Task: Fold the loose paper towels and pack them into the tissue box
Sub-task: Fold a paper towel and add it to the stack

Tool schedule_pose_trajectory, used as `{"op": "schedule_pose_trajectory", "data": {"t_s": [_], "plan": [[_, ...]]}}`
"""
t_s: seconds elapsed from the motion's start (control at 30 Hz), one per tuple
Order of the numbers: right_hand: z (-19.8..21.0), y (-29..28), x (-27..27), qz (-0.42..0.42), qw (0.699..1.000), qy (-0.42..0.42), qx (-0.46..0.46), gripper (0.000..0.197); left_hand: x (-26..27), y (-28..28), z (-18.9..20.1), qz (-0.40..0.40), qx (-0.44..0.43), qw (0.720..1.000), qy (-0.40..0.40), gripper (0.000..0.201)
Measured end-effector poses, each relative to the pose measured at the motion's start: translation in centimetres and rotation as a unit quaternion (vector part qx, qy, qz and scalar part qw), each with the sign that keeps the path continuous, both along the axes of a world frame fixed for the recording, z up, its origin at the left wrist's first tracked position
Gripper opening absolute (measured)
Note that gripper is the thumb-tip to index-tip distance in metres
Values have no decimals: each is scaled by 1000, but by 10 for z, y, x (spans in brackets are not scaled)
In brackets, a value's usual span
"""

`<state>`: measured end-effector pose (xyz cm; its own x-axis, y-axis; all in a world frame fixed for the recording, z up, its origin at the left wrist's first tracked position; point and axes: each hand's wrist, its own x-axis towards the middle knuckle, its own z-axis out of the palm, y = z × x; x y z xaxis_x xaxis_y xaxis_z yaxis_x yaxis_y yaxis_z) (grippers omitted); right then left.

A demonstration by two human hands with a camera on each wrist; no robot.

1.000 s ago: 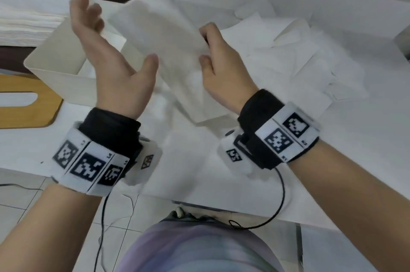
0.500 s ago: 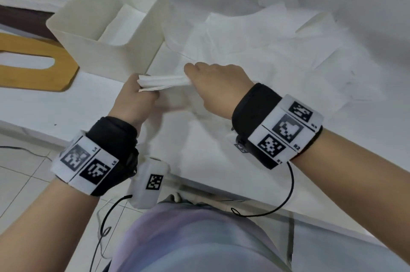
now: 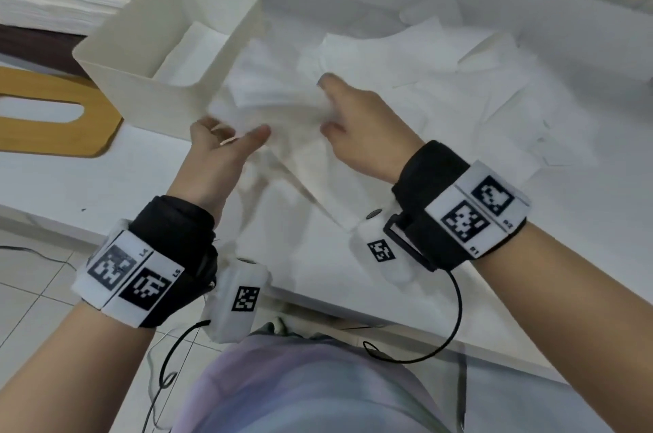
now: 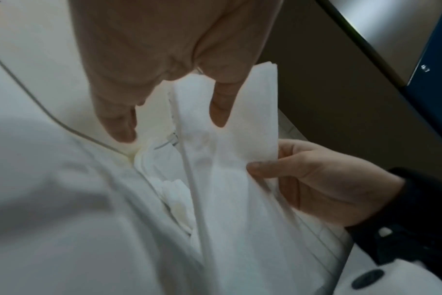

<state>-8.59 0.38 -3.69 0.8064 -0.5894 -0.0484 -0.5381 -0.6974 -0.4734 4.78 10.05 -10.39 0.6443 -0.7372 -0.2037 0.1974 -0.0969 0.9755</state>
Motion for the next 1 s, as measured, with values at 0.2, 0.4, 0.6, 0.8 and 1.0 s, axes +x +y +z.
{"op": "schedule_pose_trajectory", "data": {"t_s": [0.2, 0.4, 0.6, 0.8, 1.0], "plan": [[-10, 1, 6, -78, 950, -261, 153, 14, -13, -18, 32, -36, -100, 987, -123, 39], [-20, 9, 15, -89, 910, -335, 226, 17, -22, -30, 29, 9, -135, 955, -264, 41], [-12, 9, 13, -77, 933, -314, 156, 54, -17, -33, 11, 29, -90, 974, -206, 44], [28, 0, 14, -15, 958, -266, -103, 52, -16, -33, 12, 20, -100, 979, -179, 46], [37, -10, 17, 9, 978, -179, -109, 43, -14, -29, 16, 23, -97, 988, -116, 34]]}}
